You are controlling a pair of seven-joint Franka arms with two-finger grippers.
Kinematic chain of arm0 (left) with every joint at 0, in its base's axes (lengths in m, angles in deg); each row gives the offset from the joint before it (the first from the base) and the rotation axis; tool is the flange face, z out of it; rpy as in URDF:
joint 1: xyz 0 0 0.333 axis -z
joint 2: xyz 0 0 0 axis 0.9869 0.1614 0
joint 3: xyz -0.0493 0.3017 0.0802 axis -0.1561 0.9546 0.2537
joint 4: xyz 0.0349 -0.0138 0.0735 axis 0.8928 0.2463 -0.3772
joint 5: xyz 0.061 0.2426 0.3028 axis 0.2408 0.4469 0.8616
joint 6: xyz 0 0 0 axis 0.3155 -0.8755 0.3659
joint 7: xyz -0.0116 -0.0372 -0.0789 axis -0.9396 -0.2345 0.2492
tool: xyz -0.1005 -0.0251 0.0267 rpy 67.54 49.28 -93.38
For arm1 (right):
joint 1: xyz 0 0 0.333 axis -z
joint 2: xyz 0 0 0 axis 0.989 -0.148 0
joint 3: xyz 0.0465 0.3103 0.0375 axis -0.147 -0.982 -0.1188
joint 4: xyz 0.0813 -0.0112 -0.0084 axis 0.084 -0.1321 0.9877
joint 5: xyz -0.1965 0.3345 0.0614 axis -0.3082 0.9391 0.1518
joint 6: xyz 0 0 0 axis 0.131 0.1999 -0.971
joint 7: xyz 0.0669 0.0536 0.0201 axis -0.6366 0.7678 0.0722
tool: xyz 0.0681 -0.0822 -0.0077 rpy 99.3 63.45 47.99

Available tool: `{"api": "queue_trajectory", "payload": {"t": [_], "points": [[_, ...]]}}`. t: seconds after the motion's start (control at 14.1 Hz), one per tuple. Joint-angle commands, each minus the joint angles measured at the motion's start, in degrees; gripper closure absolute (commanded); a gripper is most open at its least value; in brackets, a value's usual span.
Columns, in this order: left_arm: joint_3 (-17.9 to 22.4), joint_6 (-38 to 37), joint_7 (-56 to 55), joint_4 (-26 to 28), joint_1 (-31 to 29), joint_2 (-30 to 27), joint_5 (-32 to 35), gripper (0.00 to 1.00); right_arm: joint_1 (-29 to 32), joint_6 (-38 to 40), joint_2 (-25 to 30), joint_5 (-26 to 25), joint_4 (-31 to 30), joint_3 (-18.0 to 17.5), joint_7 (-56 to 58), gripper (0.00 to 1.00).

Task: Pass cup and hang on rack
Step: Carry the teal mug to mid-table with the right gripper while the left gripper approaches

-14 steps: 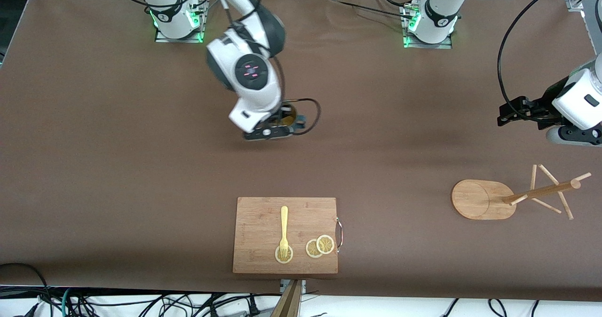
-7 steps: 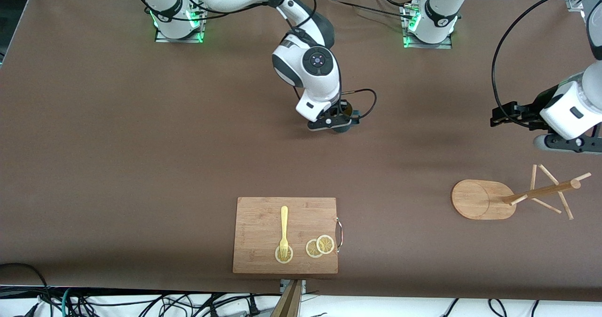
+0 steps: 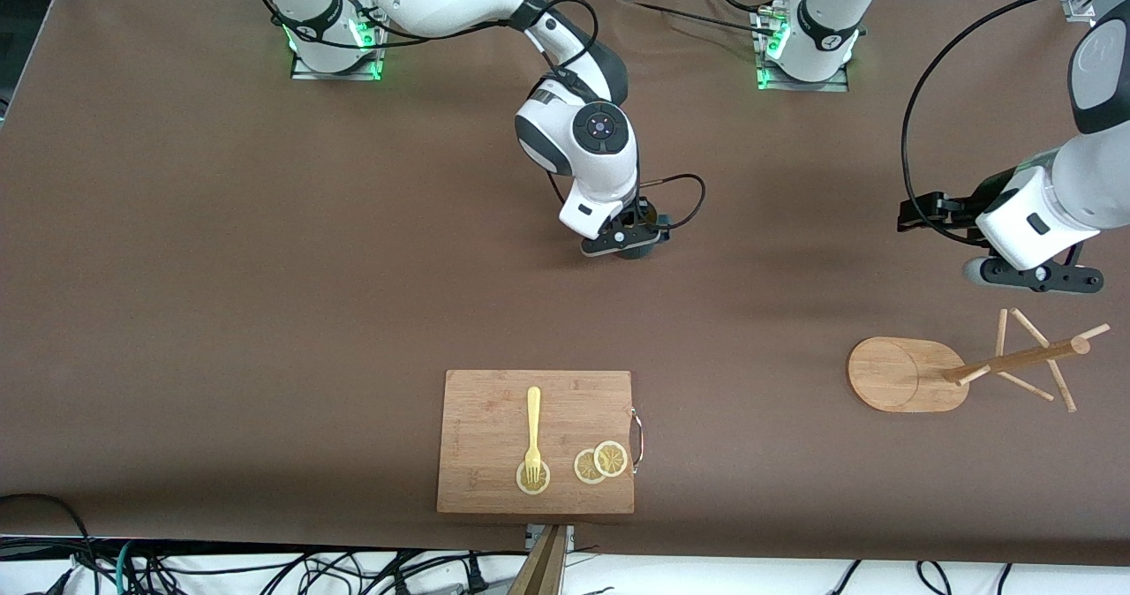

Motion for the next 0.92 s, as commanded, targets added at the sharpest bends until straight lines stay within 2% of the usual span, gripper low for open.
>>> {"api": "queue_trajectory", "payload": {"t": [0.0,0.07,0.28,0.43,0.57,0.71,0.85], "points": [[0.13,-0.47,0.28,2.13,0.61,-0.30,-0.01,0.00,-0.29,0.52,-1.81,-0.92,1.91,-0.18,-0.04,1.00],[0.13,-0.47,0.46,3.27,0.62,-0.30,-0.01,0.00,-0.29,0.52,-1.90,-0.92,1.91,-0.18,-0.04,1.00],[0.13,0.14,10.97,4.25,0.53,0.66,-1.76,0.00,-0.20,0.61,-1.99,-0.92,1.91,-0.18,-0.04,0.96],[0.13,0.24,18.70,4.34,0.62,1.10,-3.34,0.00,-0.20,0.61,-2.17,-0.83,1.91,-0.18,-0.13,0.85],[0.13,0.32,25.56,4.77,0.70,1.37,-5.10,0.00,0.24,1.05,-1.82,-0.65,1.91,-0.18,-0.04,0.62],[0.22,1.81,34.69,5.65,0.70,1.37,-6.60,0.00,0.42,1.57,-1.47,-0.30,1.91,-0.26,-0.04,0.59],[0.13,6.36,44.27,8.28,0.62,1.28,-6.78,0.00,0.42,2.10,-0.51,-0.04,1.91,-0.35,0.04,0.53]]}}
